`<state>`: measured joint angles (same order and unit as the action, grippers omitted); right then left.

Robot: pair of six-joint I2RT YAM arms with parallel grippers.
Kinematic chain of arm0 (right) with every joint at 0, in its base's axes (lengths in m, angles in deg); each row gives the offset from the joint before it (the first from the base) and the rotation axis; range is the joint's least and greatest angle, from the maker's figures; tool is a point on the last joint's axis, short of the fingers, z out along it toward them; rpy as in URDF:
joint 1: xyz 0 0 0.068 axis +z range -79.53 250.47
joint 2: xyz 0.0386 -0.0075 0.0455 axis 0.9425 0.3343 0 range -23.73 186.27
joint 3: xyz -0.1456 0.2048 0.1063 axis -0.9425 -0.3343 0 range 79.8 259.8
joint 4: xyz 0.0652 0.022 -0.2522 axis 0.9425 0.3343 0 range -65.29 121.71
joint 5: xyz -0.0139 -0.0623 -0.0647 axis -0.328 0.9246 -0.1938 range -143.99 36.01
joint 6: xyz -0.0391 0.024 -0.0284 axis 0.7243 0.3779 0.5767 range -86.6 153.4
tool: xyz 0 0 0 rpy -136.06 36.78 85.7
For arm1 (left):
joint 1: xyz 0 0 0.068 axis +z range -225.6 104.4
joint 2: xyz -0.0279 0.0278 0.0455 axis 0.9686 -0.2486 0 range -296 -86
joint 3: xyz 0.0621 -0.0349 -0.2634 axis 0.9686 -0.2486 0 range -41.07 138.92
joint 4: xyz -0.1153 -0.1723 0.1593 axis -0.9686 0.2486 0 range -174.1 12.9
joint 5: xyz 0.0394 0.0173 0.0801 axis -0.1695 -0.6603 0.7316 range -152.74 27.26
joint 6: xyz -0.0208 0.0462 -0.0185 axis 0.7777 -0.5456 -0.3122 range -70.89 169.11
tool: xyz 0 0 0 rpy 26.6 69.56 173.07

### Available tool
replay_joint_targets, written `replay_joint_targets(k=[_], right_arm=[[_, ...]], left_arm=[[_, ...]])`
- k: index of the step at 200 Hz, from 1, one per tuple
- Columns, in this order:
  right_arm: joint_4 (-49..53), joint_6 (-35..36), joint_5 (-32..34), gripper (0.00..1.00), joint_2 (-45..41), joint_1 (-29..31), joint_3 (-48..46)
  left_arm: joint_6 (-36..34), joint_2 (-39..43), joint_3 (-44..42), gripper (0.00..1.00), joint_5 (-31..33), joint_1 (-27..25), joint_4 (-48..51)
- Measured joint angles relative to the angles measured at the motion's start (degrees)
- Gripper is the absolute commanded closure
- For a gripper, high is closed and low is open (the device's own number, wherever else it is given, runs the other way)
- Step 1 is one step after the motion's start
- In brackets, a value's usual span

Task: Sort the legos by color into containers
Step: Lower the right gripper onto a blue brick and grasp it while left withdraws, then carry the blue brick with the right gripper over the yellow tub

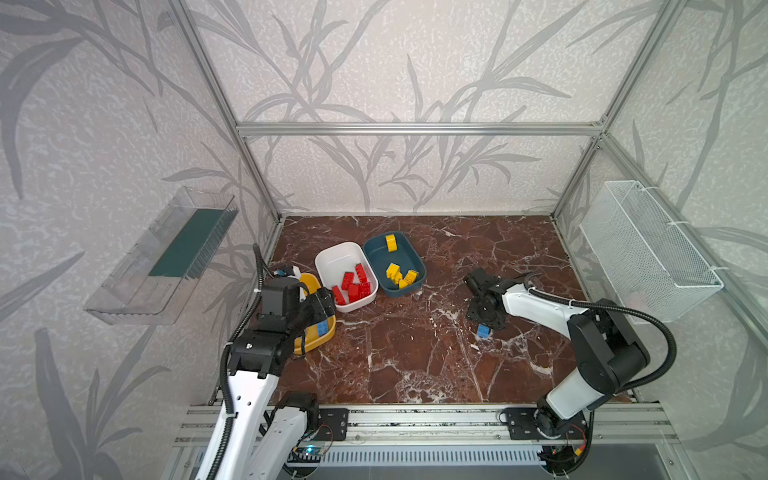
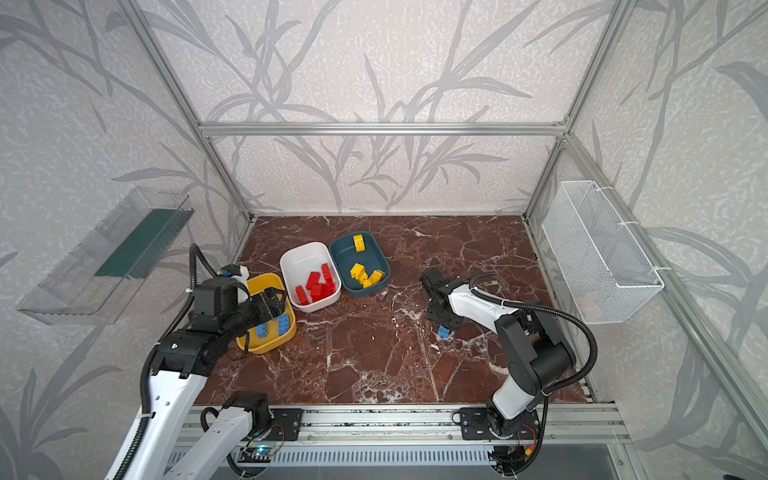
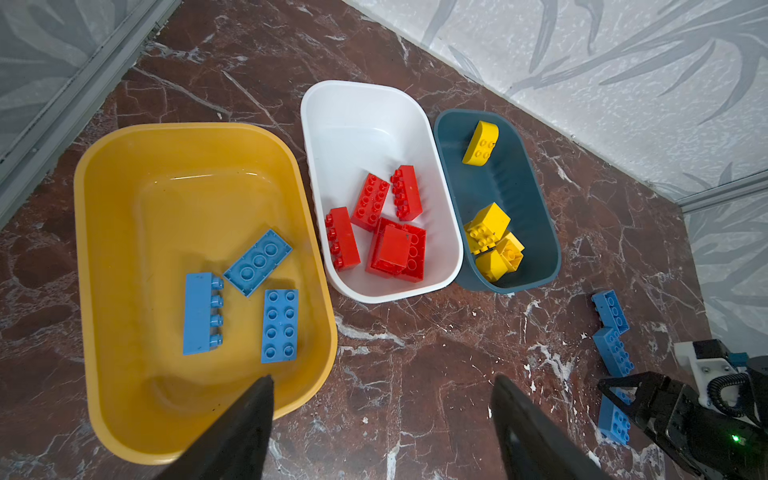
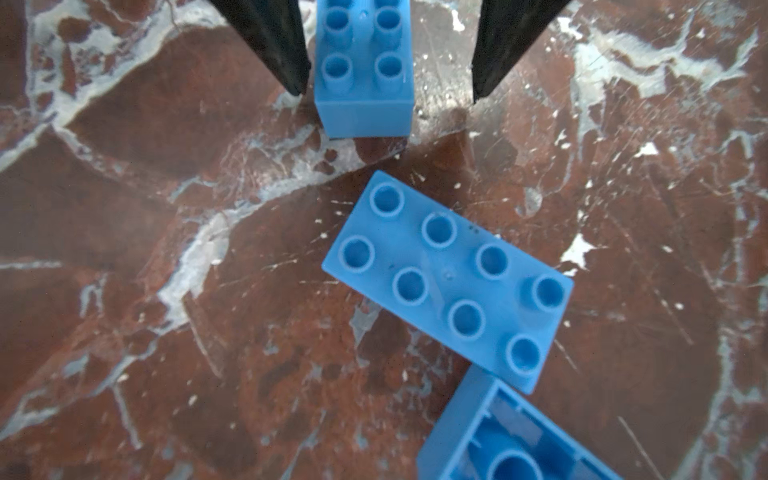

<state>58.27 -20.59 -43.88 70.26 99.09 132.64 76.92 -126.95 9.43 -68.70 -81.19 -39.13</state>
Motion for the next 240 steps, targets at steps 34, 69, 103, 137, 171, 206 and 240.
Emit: replay_joint_targets(k=[34, 69, 103, 137, 171, 206, 240], right_arm=[[0.0, 0.2, -1.4, 0.52, 0.6, -0.1, 0.0], [-0.3, 0.8, -2.7, 0.65, 1.0, -0.1, 0.0], [-0.3, 1.4, -3.1, 0.73, 1.0, -0.1, 0.0], [-1.1, 5.3, -7.3, 0.73, 0.1, -0.1, 0.1], [-2.6, 9.9, -15.0, 0.73, -2.1, 1.0, 1.7], [-3.7, 13.2, -20.7, 0.73, -1.8, 8.1, 10.8], [-5.5, 14.7, -24.5, 0.73, 4.4, 16.9, 25.9]], left_arm=[[0.0, 0.0, 0.0, 0.18, -0.2, 0.0, 0.0], [0.0, 0.0, 0.0, 0.18, -0.2, 0.0, 0.0], [0.0, 0.0, 0.0, 0.18, -0.2, 0.0, -0.2], [-0.3, -0.2, 0.2, 0.18, 0.2, 0.0, -0.1], [-0.2, -0.3, 4.3, 0.18, 1.2, 0.0, 1.0], [0.9, 0.8, 11.6, 0.18, 1.9, 0.0, 1.0], [1.8, 0.7, 19.1, 0.18, 2.4, 0.0, 1.2]])
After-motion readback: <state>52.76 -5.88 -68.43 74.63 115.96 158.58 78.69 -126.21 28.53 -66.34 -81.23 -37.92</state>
